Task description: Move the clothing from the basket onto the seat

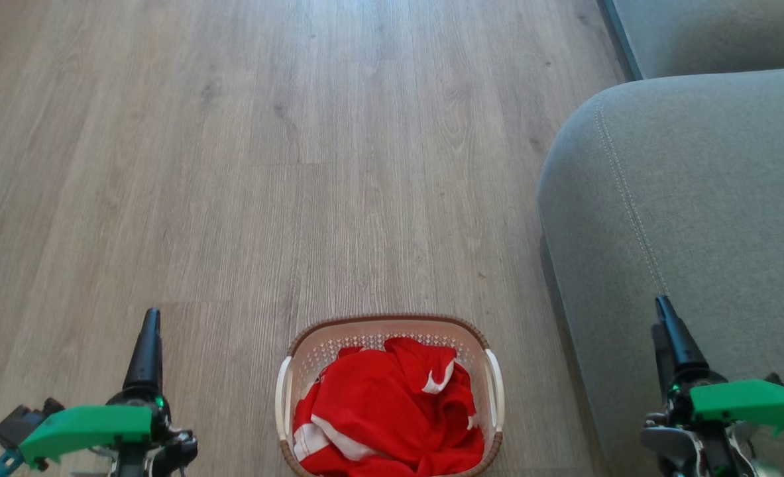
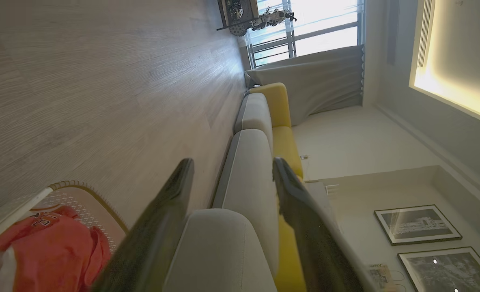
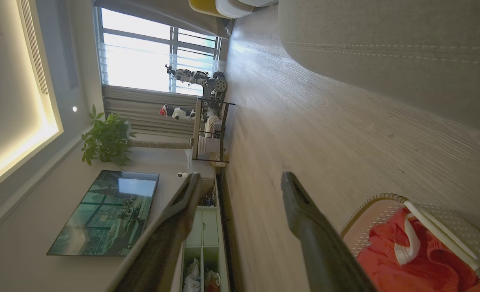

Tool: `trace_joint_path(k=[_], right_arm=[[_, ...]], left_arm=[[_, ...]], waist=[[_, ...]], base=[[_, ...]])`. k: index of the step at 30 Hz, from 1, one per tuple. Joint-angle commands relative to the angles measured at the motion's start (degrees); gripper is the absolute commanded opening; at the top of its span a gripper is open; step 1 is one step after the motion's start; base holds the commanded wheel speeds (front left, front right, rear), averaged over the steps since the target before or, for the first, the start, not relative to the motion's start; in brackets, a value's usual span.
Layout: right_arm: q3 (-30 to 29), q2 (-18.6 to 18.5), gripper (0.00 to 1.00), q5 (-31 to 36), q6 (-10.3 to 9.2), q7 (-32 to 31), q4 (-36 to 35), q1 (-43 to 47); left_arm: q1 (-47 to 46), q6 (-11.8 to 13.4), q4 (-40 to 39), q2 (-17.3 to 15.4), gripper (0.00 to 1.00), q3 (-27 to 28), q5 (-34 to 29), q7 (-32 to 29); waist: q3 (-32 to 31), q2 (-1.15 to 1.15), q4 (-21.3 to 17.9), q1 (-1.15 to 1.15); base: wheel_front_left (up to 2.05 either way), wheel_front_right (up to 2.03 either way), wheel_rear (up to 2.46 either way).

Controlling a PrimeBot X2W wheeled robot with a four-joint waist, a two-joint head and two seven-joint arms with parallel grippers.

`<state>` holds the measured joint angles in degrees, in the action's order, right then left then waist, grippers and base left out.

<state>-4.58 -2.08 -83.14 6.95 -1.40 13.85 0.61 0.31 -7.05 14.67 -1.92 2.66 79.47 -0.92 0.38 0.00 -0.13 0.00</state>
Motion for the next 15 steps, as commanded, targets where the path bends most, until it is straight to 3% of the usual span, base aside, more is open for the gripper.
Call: trace_joint_path(k=[1,15], right_arm=[[0.8,-0.6,1.0,1.1,0.16,0.7,-2.7,-2.8],[3.7,-1.9,1.0,13.4,0.22,3.1,-5.4,-3.2]], left_arm=[[-2.9,-0.1,-2.7,-0.6,1.0,0.6,-1.6,0.4],[-2.8,-0.2,-6.0,-0.7,1.0,-0.8,-15.7,2.7]], waist=[[0.0,0.0,0.0,0.0],[0.2,0.0,0.0,0.0]], base=[[0.0,0.0,0.0],[0.0,0.0,0.0]])
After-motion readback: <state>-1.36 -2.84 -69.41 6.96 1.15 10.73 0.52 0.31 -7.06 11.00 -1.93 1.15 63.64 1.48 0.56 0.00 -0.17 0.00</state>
